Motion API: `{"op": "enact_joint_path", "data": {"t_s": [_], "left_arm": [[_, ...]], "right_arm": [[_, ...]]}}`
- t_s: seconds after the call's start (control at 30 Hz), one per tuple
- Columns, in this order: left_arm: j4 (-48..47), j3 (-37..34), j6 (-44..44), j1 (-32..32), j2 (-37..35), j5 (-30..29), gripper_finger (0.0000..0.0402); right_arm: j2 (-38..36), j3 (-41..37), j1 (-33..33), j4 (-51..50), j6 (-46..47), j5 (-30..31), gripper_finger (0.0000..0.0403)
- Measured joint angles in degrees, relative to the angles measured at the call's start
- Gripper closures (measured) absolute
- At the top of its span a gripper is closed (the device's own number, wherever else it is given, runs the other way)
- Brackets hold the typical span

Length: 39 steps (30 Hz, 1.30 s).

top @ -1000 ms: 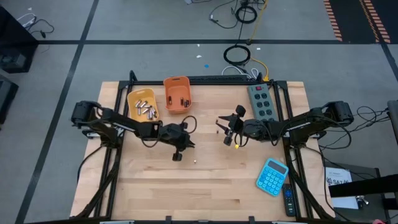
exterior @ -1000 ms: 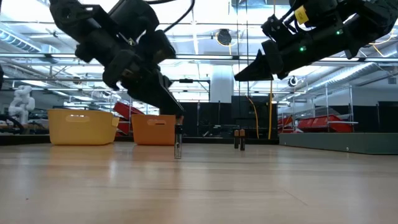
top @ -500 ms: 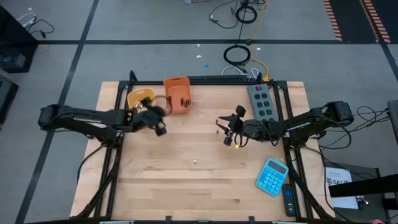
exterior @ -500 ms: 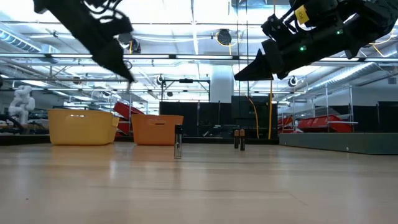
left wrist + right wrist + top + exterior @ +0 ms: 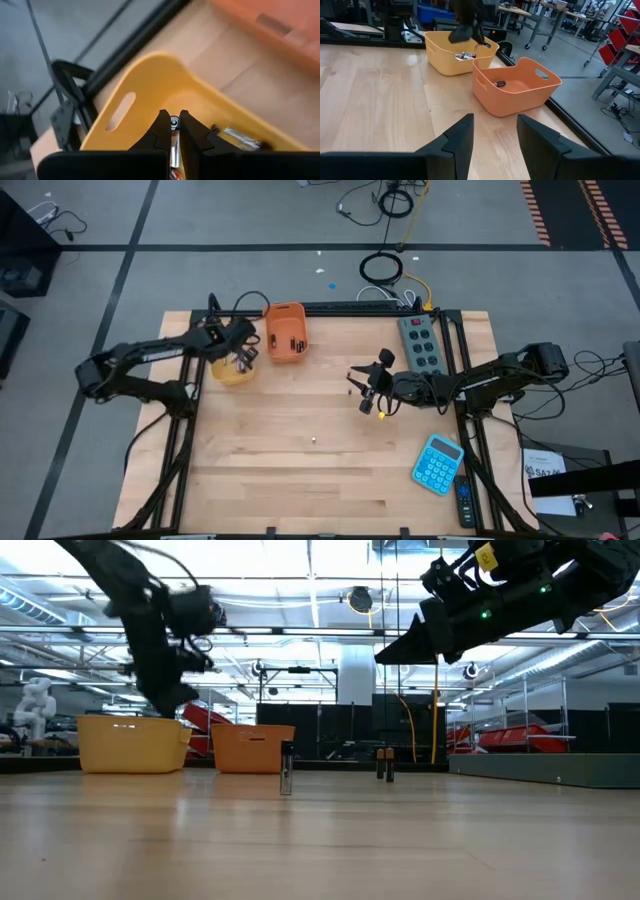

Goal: Sort batteries
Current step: Put the silver battery into the yellow bin

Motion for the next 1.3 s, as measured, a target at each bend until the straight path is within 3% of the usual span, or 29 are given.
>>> {"op": "enact_joint_path", "data": {"t_s": [0.23,0.43,0.77,1.0,1.13,1.3], "left_arm": [[5.0,0.0,5.0,8.5,8.1,4.9,0.0380],[5.6,0.0,5.5,11.2,12.3,6.2,0.0371],[6.5,0.0,9.6,10.1,8.5,5.5,0.0302],[4.9,0.0,9.6,6.5,1.6,6.4,0.0296],[6.5,0.0,9.4,1.3,-2.1,17.3,0.0295],[12.6,0.0,12.3,-11.1,-3.1,22.6,0.0295]], "right_arm": [[0.0,0.0,0.0,0.0,-0.4,0.0,0.0261],[0.0,0.0,0.2,-0.5,-0.3,0.0,0.0261],[0.0,0.0,0.2,-0.5,-0.2,0.0,0.0261],[0.0,0.0,0.2,-0.1,-0.2,0.0,0.0261],[0.0,0.0,0.2,-0.1,-0.2,0.0,0.0261],[0.0,0.0,0.2,-0.1,-0.2,0.0,0.0261]]}}
